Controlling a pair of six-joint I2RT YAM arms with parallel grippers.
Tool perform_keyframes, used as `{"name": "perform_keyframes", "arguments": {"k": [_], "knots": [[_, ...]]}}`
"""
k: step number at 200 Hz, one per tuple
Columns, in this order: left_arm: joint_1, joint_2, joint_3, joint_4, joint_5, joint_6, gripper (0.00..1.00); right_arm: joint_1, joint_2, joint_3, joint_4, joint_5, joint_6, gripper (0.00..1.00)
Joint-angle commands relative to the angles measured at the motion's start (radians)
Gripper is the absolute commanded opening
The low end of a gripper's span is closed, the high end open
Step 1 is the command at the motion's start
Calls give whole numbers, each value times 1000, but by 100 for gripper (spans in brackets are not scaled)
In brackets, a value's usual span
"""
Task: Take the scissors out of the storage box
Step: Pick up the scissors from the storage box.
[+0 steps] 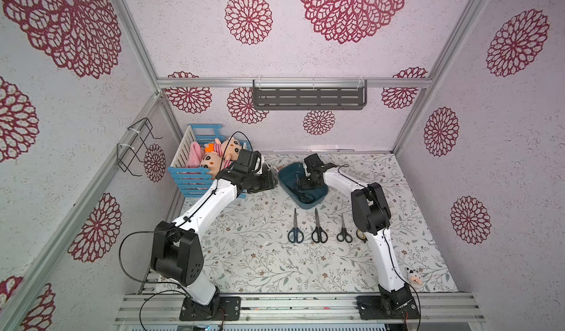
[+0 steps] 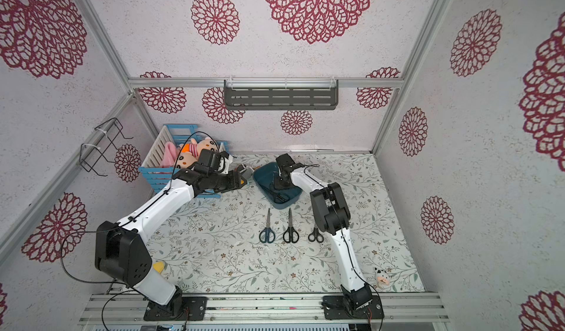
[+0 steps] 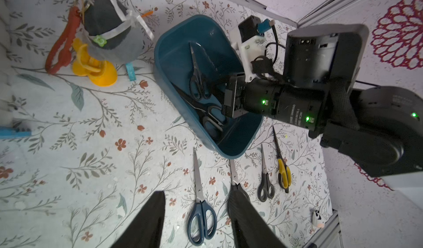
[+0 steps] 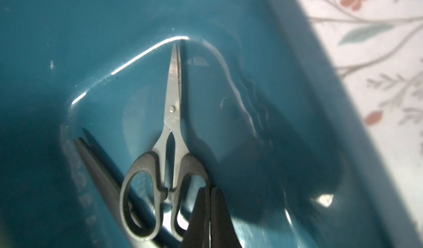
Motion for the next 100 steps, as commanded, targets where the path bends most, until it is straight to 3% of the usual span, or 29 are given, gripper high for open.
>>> {"name": "perform_keyframes", "arguments": {"k": [1,51,100], "knots": [[9,42,46,55,44,-19,50,-1,-134,33,11,-24,31,0],[6,123,131,90,111,-32,55,17,-215,42,-46,-46,5,0],[5,150,119,100,125,-40,55,69,-277,34,-45,-140,34,0]]}}
